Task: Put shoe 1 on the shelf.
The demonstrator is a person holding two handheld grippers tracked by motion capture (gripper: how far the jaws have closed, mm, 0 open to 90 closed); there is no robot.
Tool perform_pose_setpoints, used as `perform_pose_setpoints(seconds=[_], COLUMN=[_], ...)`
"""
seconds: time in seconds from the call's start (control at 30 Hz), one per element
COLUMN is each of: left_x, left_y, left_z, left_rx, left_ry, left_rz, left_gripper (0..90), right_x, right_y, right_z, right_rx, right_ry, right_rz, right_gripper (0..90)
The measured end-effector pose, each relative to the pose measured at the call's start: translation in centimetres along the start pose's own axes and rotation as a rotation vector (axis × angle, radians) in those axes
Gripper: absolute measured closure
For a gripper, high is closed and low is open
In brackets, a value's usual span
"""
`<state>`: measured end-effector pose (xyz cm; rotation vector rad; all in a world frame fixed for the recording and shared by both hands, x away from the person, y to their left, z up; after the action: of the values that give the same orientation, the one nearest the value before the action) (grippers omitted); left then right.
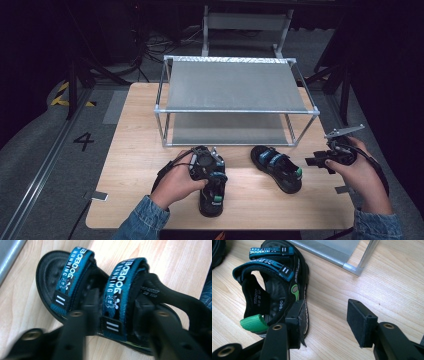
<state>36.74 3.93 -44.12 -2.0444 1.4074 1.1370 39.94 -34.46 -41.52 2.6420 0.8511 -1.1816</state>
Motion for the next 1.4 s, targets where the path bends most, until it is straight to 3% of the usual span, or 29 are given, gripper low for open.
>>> perform_pose_setpoints(seconds=[0.07, 0.27, 0.57, 1.0, 1.4], left_x=[0.1, -0.2, -1.0, -3.4, -6.0], left_y=[-0.1, 0.1, 0.2, 0.7, 0.1], left_z=[-0.1, -0.4, -0.9, -3.1, -5.3], left_rx=[-0.032, -0.068, -0.083, -0.076, -0.05], left_ry=[0.014, 0.028, 0.059, 0.097, 0.122], left_rz=[0.009, -0.005, 0.01, 0.012, -0.002], left_gripper=[68.6, 70.0, 70.2, 70.1, 70.1], right_x=[0.0, 0.1, 0.0, -0.3, -0.5], right_y=[0.0, 0.1, 0.2, 0.3, 0.6], right_z=[0.0, 0.1, 0.2, 0.9, 1.6], right_rx=[-0.001, 0.006, 0.02, 0.026, 0.038], right_ry=[-0.001, -0.004, -0.002, -0.005, -0.012], right_rz=[0.001, -0.003, -0.012, -0.008, 0.001], right_gripper=[50.4, 50.4, 50.6, 49.5, 49.4])
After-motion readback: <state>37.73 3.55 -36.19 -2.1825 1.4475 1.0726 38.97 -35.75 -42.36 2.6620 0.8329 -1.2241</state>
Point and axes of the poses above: each handheld gripper's, and its own axes: x roughly forward along the jaws, z roughly out of its underside, y roughly to its right, the point moved 4 cm from there along x, roughly forward along the jaws, and after that the axes turned 12 degrees about y, right-handed, at the moved point
